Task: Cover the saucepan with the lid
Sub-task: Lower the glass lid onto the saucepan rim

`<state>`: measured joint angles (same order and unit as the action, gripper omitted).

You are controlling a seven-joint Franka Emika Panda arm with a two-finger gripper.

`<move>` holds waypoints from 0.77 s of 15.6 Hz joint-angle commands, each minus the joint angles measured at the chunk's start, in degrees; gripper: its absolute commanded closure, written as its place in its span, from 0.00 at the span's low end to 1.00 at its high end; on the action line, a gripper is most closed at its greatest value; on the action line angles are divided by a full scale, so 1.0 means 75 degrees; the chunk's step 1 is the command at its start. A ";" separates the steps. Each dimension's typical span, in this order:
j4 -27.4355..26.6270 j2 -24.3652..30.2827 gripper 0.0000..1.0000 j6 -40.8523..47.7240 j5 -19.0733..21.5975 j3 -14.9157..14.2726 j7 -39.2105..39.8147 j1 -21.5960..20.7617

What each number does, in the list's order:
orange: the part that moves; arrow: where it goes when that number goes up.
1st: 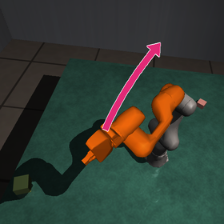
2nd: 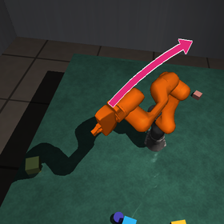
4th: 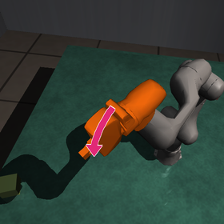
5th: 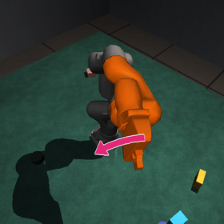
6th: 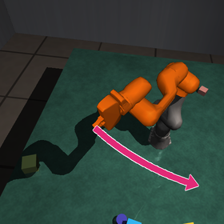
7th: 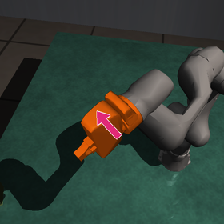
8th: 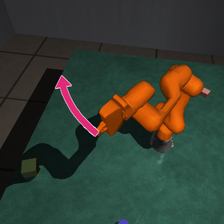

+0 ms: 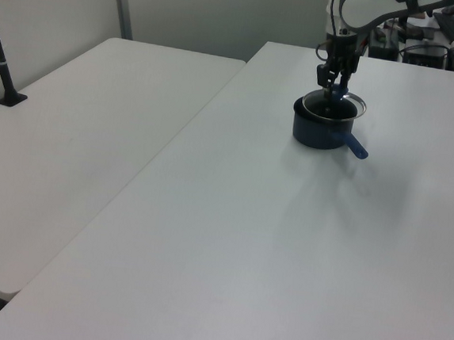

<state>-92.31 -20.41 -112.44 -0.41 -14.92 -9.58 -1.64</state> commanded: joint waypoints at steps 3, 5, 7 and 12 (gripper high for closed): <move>0.0132 -0.0115 0.62 -0.0066 0.0077 -0.0120 0.0141 -0.0098; 0.0132 -0.0115 0.62 -0.0066 0.0101 -0.0120 0.0094 -0.0121; 0.0132 -0.0127 0.62 -0.0089 0.0101 -0.0120 0.0082 -0.0133; 0.0155 -0.0220 0.62 -0.0277 0.0113 -0.0120 0.0012 -0.0157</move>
<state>-92.16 -20.64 -113.03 -0.40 -14.92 -9.47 -1.82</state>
